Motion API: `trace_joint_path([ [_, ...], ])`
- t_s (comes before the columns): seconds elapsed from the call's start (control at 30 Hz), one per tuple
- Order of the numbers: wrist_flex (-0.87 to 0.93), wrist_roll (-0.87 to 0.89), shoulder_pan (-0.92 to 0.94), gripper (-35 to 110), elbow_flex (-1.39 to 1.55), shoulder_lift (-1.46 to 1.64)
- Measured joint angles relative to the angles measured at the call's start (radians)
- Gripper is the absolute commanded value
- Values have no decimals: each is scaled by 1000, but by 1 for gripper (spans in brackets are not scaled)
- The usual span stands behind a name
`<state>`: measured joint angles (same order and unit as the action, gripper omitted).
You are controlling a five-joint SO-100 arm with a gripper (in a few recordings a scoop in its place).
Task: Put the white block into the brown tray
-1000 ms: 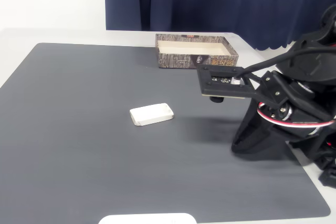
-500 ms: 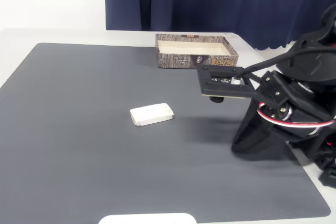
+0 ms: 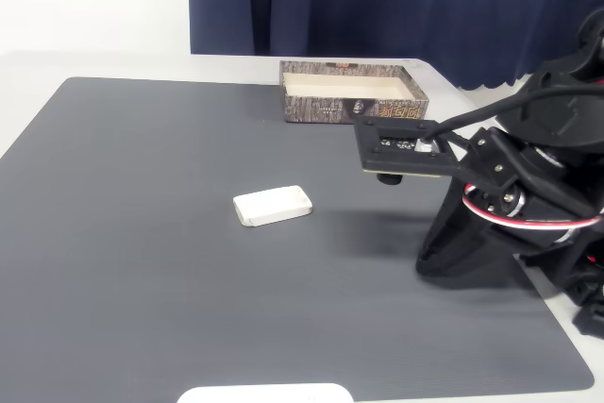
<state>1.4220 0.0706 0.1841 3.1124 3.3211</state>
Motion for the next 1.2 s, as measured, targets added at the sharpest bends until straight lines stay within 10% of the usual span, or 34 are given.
trace_joint_path([
  [1.2, -143, -276, 232, 0, -957, -1201],
])
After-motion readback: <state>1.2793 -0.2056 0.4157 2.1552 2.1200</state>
